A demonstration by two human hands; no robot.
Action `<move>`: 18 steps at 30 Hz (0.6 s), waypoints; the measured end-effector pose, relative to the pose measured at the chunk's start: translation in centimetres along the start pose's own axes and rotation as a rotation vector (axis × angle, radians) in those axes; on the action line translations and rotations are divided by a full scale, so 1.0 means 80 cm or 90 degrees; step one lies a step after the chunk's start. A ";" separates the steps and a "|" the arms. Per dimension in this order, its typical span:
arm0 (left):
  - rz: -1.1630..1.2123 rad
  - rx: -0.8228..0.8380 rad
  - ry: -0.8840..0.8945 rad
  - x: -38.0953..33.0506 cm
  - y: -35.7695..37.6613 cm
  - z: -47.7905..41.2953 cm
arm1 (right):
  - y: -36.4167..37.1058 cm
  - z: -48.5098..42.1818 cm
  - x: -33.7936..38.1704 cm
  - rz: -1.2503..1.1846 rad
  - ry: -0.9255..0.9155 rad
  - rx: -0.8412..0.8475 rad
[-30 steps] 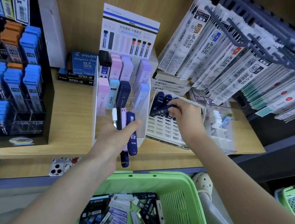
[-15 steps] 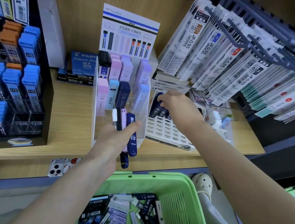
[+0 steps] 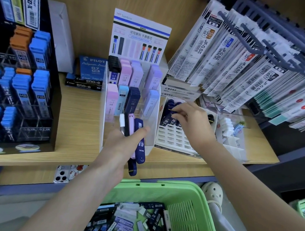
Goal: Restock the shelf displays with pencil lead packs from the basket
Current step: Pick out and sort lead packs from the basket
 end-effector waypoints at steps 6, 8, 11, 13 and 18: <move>0.002 0.001 0.000 0.000 0.001 0.000 | 0.006 -0.002 0.002 -0.021 0.021 -0.013; 0.004 0.000 0.003 0.000 0.001 -0.001 | 0.006 -0.003 0.004 -0.020 0.013 -0.030; 0.011 0.001 0.005 -0.001 0.004 0.000 | 0.004 -0.004 0.002 -0.038 0.031 -0.008; 0.016 0.002 0.005 -0.001 0.005 0.001 | 0.001 -0.003 0.001 -0.049 0.037 0.021; 0.024 0.007 0.009 -0.001 0.004 0.002 | -0.002 0.003 -0.009 -0.049 0.014 0.038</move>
Point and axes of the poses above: each hand's wrist, its own z-axis away from the middle knuckle, its own y-axis out of the palm, x = y × z, the point moved 4 cm from there along -z, towards the middle knuckle, and after that the axes turned 8 degrees about z, right-handed, at the moved point
